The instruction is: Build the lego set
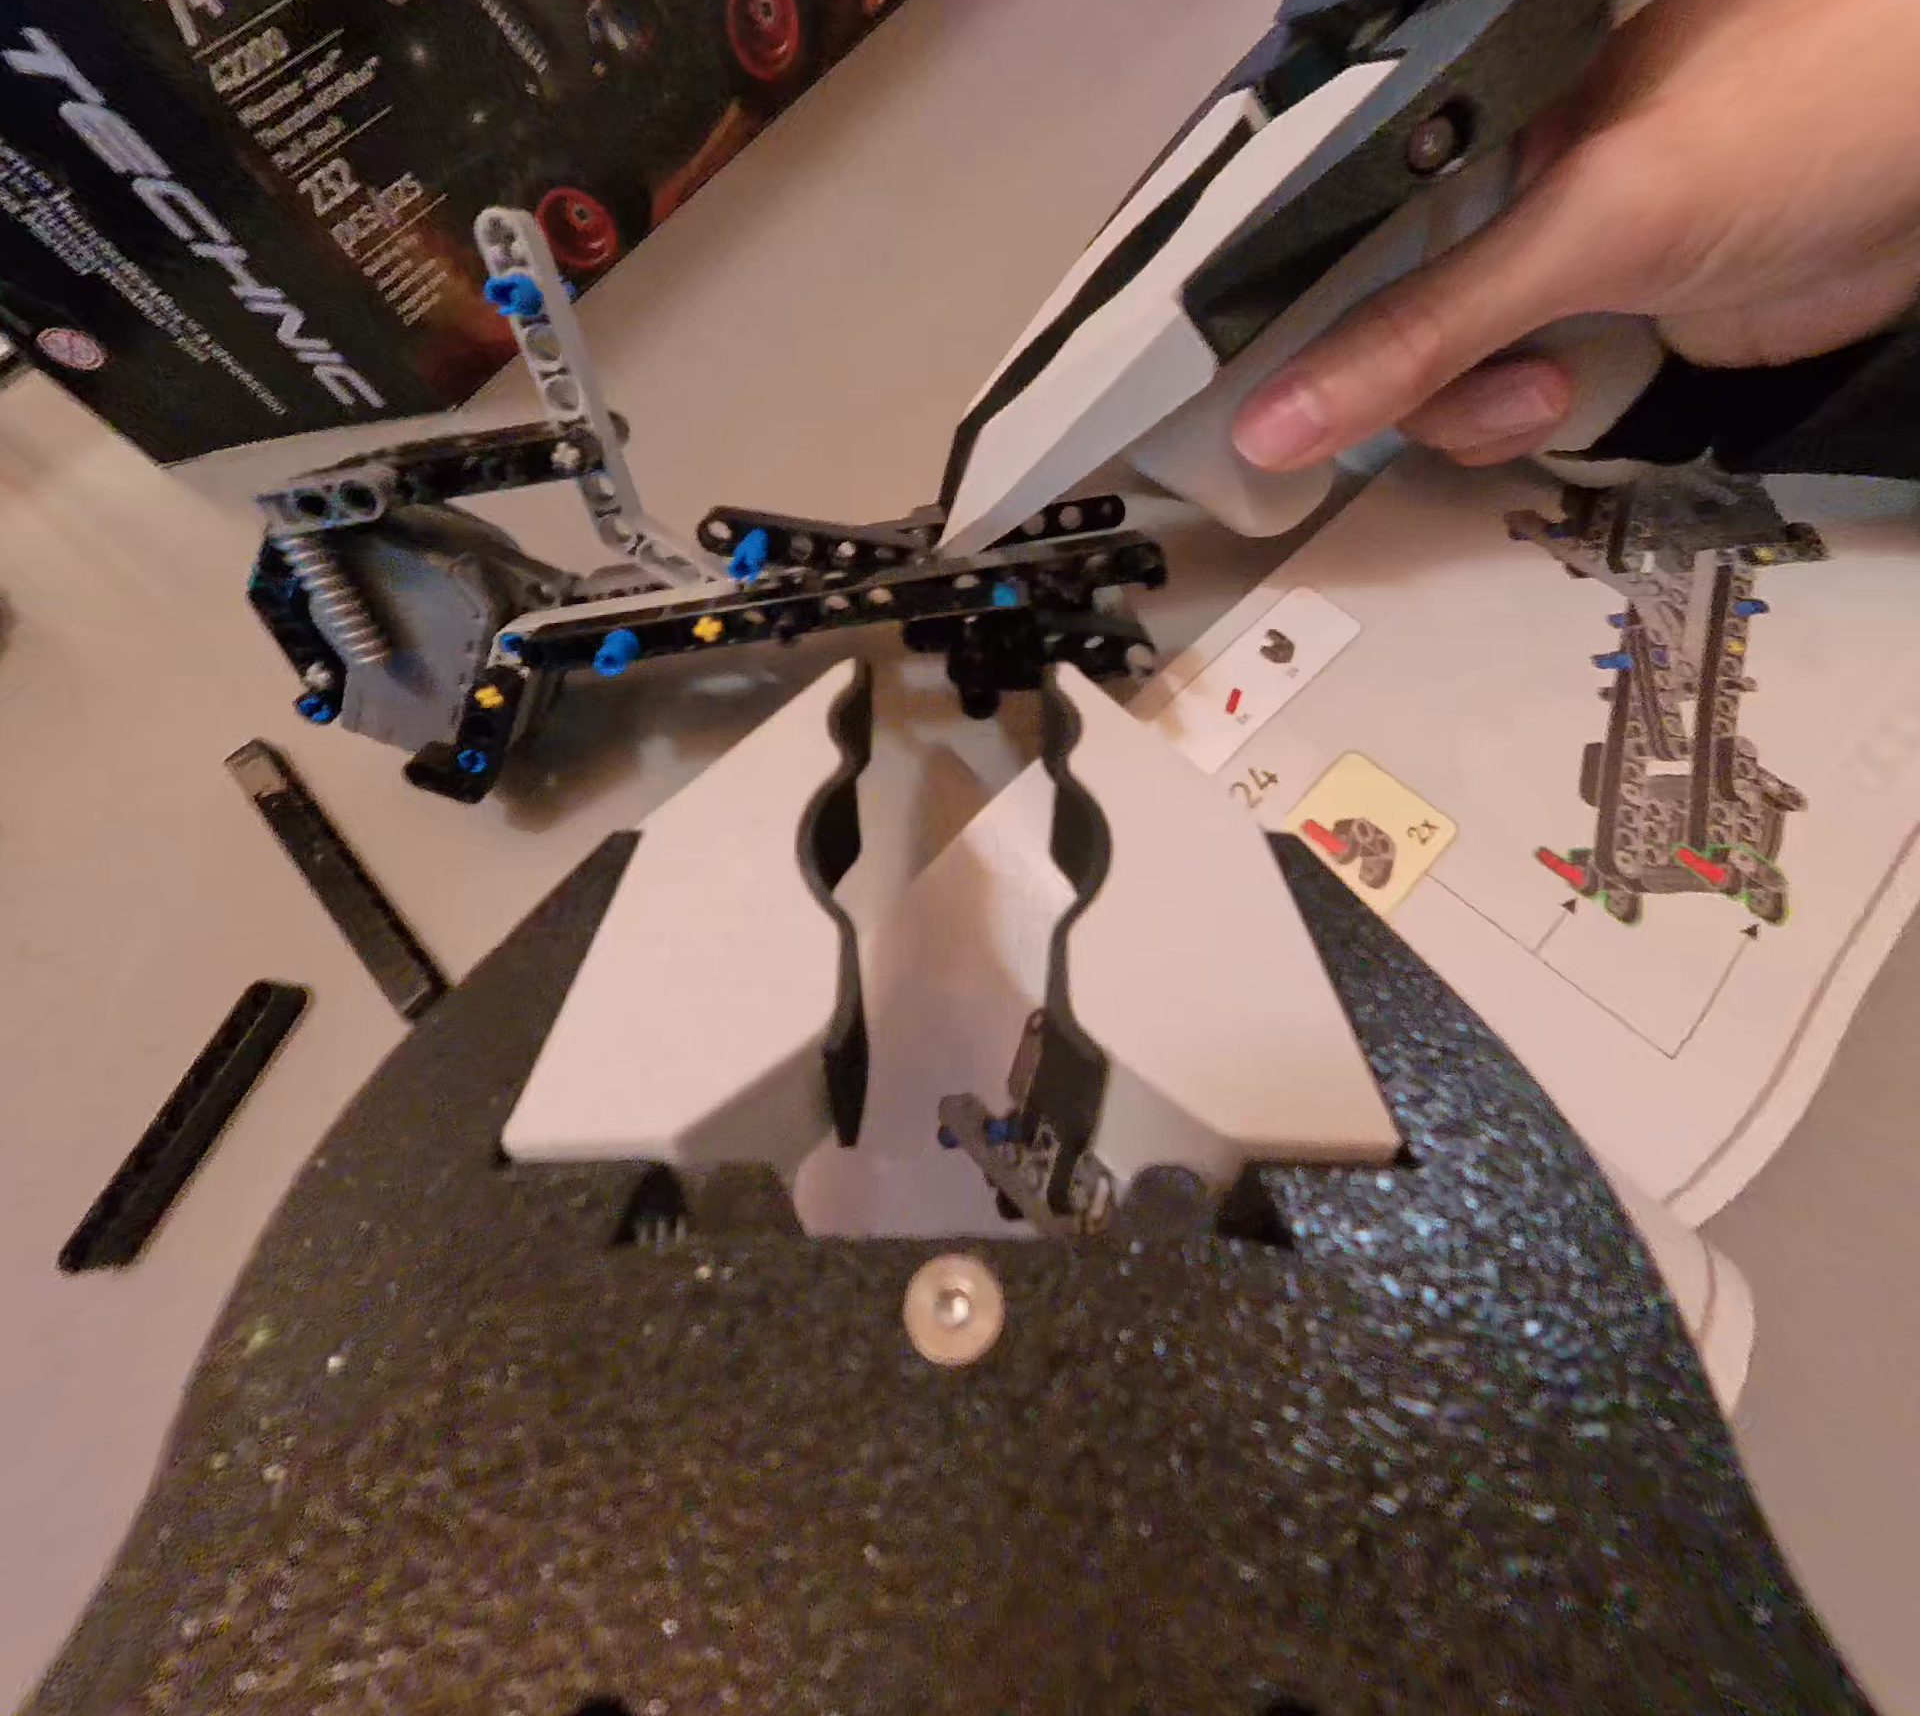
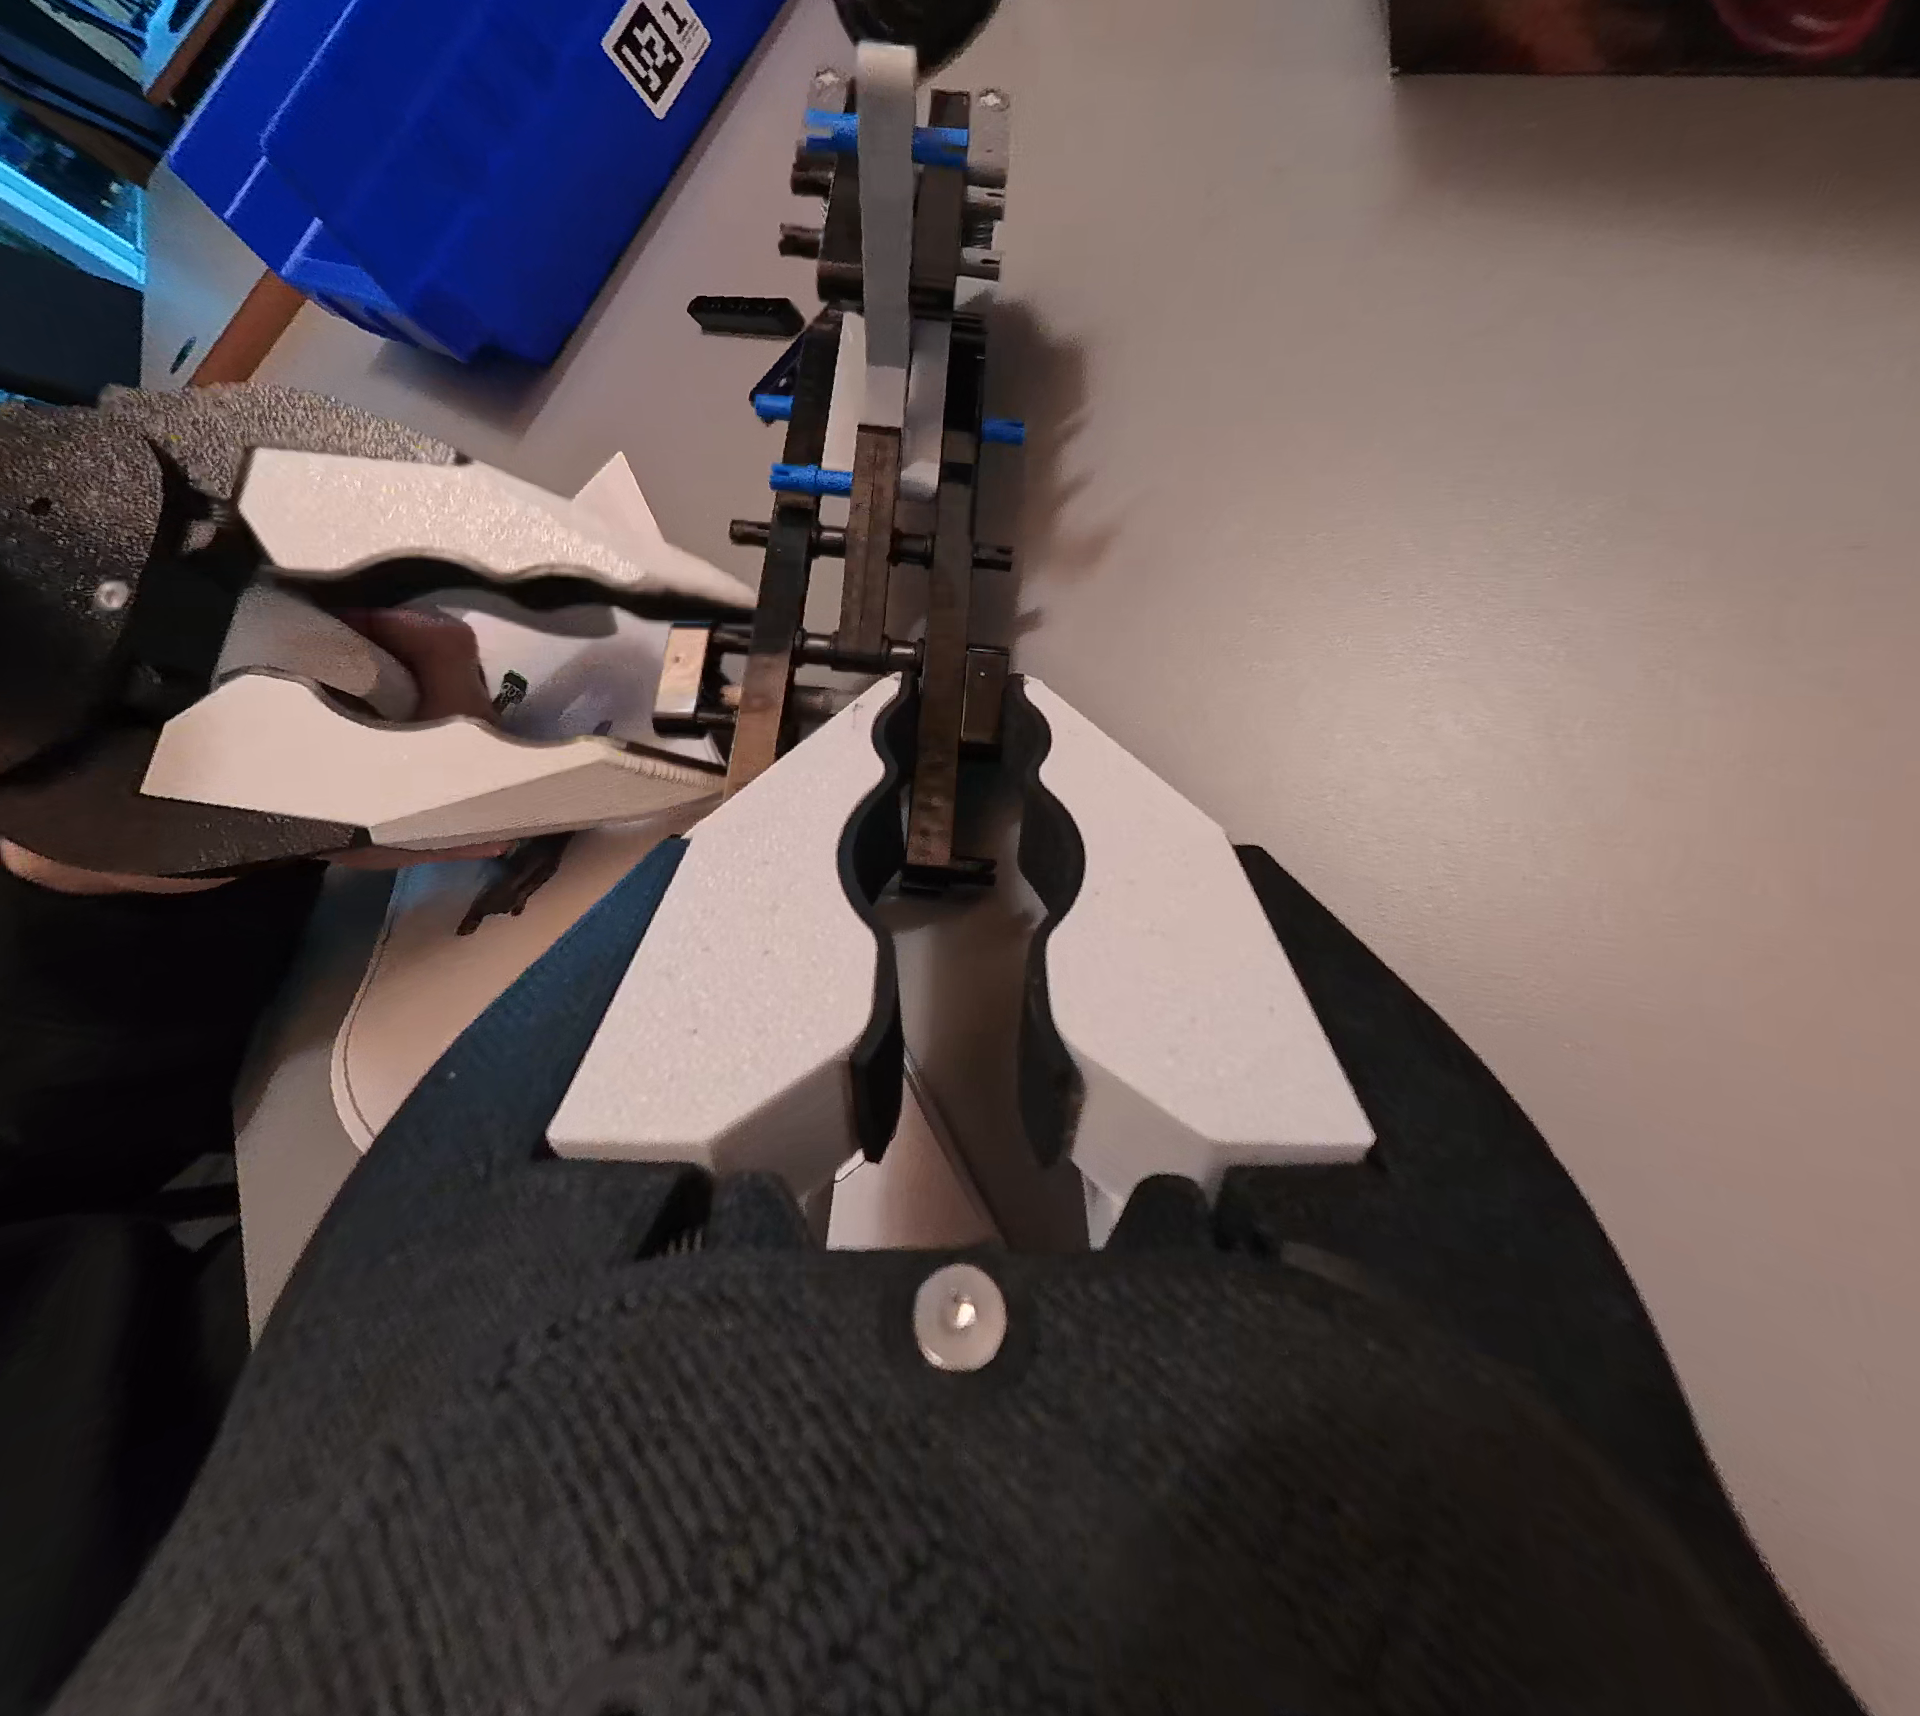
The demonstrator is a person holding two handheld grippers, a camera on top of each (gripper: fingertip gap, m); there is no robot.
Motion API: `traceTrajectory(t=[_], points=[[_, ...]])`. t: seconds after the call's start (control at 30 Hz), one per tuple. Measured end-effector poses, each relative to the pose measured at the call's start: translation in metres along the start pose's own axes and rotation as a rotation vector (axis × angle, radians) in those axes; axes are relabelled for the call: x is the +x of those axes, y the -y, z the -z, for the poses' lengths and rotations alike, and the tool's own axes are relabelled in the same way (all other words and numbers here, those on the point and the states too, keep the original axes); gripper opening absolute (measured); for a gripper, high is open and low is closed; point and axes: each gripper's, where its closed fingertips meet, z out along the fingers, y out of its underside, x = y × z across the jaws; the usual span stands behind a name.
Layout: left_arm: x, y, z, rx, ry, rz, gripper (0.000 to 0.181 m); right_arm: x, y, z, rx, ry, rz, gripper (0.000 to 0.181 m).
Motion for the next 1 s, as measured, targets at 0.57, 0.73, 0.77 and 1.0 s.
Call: traceTrajectory(t=[0.57, 0.73, 0.77, 1.0], points=[[0.003, 0.015, 0.011, 0.118, 0.002, 0.034, 0.021, -0.002, -0.001, -0.001, -0.005, -0.009, 0.028, 0.013], [0.002, 0.013, 0.012, 0.082, 0.009, -0.012, 0.021, -0.004, -0.002, -0.002, -0.014, -0.023, 0.070, 0.014], [0.002, 0.013, 0.012, 0.073, 0.019, -0.027, 0.021, -0.004, -0.001, -0.002, -0.013, -0.032, 0.082, 0.014], [0.002, 0.015, 0.010, 0.113, 0.014, 0.061, 0.021, -0.001, 0.001, -0.001, -0.003, -0.087, 0.147, 0.014]])
